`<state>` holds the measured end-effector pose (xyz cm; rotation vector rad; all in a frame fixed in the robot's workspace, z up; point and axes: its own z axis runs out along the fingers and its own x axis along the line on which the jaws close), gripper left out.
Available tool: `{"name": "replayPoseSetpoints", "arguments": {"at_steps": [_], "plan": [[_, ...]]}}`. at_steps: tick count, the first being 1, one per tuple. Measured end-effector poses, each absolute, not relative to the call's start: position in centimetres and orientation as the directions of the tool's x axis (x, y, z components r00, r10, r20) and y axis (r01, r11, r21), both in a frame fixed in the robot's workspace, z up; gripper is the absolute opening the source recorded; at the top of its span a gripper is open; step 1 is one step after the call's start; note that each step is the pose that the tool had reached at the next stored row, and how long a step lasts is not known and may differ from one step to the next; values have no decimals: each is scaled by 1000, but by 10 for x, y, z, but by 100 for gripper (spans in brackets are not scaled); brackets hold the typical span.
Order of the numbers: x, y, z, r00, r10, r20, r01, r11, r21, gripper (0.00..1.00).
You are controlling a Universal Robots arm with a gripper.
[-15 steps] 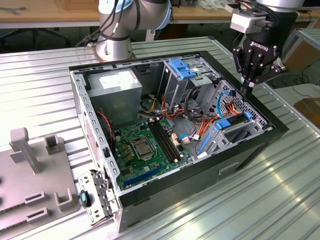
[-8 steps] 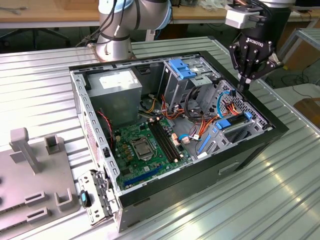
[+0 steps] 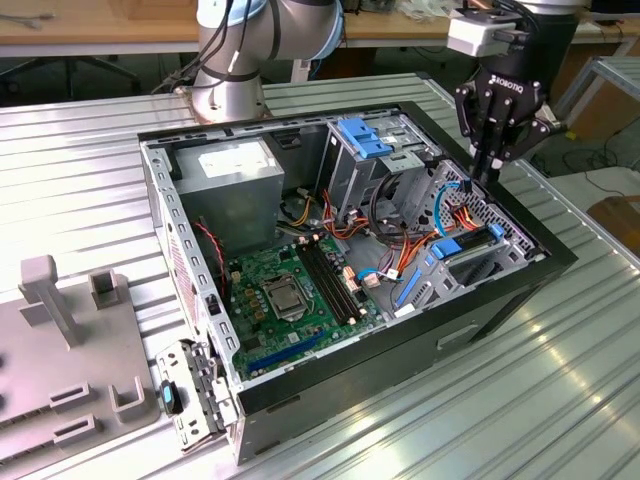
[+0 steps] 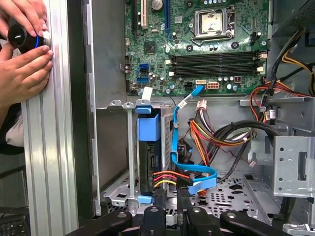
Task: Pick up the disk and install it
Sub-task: 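Insert the second disk wire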
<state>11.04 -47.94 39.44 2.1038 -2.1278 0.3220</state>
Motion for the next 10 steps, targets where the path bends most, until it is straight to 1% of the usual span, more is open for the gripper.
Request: {"name": "replayPoseSetpoints", "arguments": {"at_steps": [5,10], "plan": [[108,-469,394,-18,-970,243,-998,4,-59,24],[108,-456,390,-18,-962,274,-998,2,-59,24]]}}
